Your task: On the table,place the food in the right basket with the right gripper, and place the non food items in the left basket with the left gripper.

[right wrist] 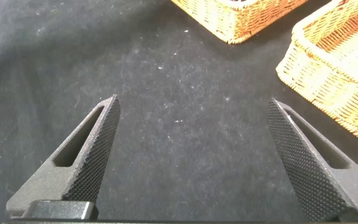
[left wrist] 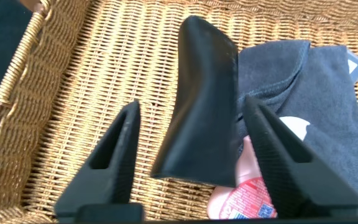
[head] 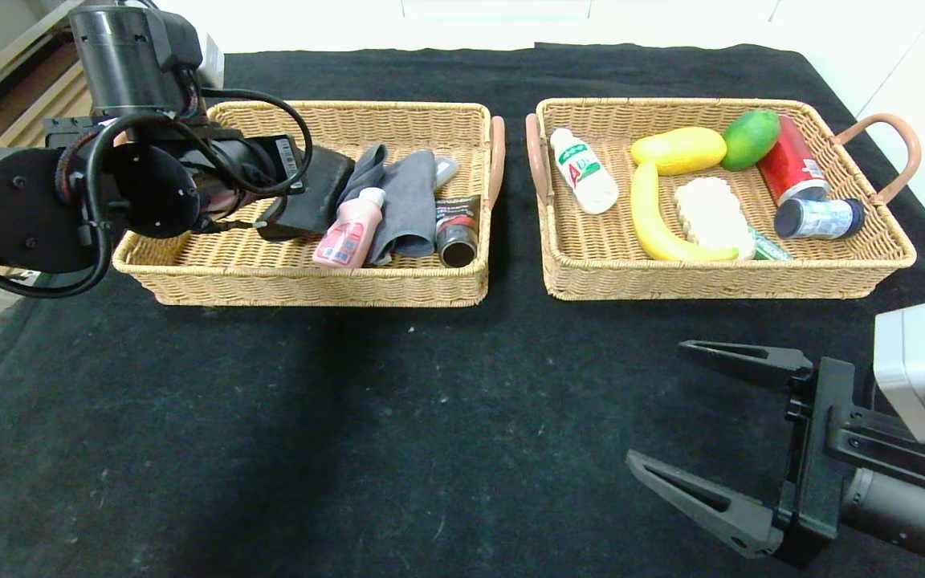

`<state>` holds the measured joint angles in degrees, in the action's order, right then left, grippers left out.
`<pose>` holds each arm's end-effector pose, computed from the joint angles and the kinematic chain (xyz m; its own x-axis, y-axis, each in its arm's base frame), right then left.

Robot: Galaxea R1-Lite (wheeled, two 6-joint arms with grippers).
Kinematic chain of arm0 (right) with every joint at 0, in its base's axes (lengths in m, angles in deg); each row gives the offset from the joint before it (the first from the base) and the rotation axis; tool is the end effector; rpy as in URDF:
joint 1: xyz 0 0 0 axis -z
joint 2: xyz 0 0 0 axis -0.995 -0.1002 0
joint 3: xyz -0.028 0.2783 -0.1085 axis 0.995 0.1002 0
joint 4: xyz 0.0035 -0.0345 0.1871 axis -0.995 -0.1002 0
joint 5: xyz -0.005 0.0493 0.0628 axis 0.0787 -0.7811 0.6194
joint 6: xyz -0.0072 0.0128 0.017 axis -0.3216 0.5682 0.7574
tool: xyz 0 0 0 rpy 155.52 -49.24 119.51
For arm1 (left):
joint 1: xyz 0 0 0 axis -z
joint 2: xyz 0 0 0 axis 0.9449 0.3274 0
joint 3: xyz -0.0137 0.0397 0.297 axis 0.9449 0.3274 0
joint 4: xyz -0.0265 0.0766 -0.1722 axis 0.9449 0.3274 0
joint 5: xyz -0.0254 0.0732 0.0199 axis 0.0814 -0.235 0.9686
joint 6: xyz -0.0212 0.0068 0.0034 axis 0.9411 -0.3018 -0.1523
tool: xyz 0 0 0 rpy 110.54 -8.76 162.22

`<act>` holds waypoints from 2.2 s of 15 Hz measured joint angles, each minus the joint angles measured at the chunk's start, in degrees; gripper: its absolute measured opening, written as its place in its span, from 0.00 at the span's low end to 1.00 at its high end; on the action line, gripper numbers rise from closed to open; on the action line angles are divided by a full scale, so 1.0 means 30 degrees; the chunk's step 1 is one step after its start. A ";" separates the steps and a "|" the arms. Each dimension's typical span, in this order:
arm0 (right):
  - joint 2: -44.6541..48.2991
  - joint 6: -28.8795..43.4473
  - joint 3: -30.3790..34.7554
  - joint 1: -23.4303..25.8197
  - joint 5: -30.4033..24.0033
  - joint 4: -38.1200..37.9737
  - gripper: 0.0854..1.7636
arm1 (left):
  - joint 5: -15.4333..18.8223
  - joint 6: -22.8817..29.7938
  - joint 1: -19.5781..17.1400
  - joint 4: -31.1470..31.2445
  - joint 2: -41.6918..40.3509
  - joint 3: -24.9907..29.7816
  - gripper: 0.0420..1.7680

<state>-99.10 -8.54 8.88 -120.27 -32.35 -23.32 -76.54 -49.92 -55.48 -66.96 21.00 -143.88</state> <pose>0.1624 0.1263 0.1973 0.5991 0.7991 -0.0505 -0.7846 0.5732 -0.2364 0.3457 -0.0856 0.3098 0.9852 0.1555 -0.0725 -0.1627 0.9808 -0.1075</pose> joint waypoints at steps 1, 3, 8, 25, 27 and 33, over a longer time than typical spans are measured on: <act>0.0037 0.0008 0.0000 0.0000 -0.0008 0.0000 0.97 | 0.0000 0.0000 0.0008 0.0037 -0.0102 0.0065 0.73; 0.0085 0.0008 0.0008 -0.0016 -0.0008 0.0008 0.97 | 0.0008 -0.0065 0.0024 0.0138 -0.0467 0.0394 0.79; 0.0459 0.0150 -0.0028 0.0130 -0.0033 0.0008 0.97 | 0.0195 -0.0792 0.0447 0.0305 -0.3031 0.3438 0.87; 0.5945 0.2272 -0.2345 0.8034 -0.1378 -0.7599 0.97 | 0.2235 -0.2280 0.0890 0.5014 -1.8522 1.4352 0.96; 0.8290 0.2519 -0.2454 0.8281 -0.0577 -1.0703 0.97 | 0.3125 -0.2792 0.0284 0.7180 -2.0952 1.4405 0.96; 1.6624 0.2857 -0.4372 0.9785 0.2125 -2.2146 0.97 | 1.0114 -0.5360 -0.4791 1.2914 -2.7124 1.2926 0.96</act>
<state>-49.23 0.03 -4.24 -90.92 -25.97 -89.76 -46.20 -66.00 -69.86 -28.21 -60.38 -105.11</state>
